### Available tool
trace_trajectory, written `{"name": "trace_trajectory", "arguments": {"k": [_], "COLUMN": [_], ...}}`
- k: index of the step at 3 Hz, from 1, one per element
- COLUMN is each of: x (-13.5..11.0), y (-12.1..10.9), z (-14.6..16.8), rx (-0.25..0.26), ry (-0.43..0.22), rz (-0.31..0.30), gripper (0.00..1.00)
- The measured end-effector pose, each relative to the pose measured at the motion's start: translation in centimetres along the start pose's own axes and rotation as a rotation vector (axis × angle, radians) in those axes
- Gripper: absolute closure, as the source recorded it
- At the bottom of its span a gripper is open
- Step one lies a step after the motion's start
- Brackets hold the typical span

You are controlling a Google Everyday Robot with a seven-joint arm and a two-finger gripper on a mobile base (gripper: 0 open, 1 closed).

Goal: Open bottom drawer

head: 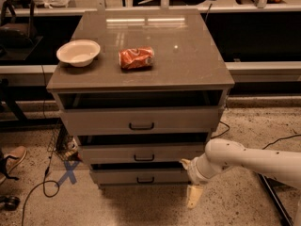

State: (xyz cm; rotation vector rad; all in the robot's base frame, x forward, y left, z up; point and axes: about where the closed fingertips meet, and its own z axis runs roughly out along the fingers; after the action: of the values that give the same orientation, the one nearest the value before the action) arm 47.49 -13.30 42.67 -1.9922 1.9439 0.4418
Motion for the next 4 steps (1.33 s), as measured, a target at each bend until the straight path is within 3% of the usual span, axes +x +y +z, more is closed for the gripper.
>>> {"name": "trace_trajectory", "arguments": {"k": [1, 2, 3, 4], "x": [1.2, 4.8, 8.1, 8.1], "y": [-0.3, -1.9, -3.5, -3.6], "z": [1.7, 7.0, 12.0, 12.2], "rx": [0.020, 0.078, 0.102, 0.101], "ry": [0.014, 0.066, 0.075, 0.073], "rz": [0.019, 0.029, 0.059, 0.060], "gripper": [0.00, 0.00, 0.00, 0.00]}}
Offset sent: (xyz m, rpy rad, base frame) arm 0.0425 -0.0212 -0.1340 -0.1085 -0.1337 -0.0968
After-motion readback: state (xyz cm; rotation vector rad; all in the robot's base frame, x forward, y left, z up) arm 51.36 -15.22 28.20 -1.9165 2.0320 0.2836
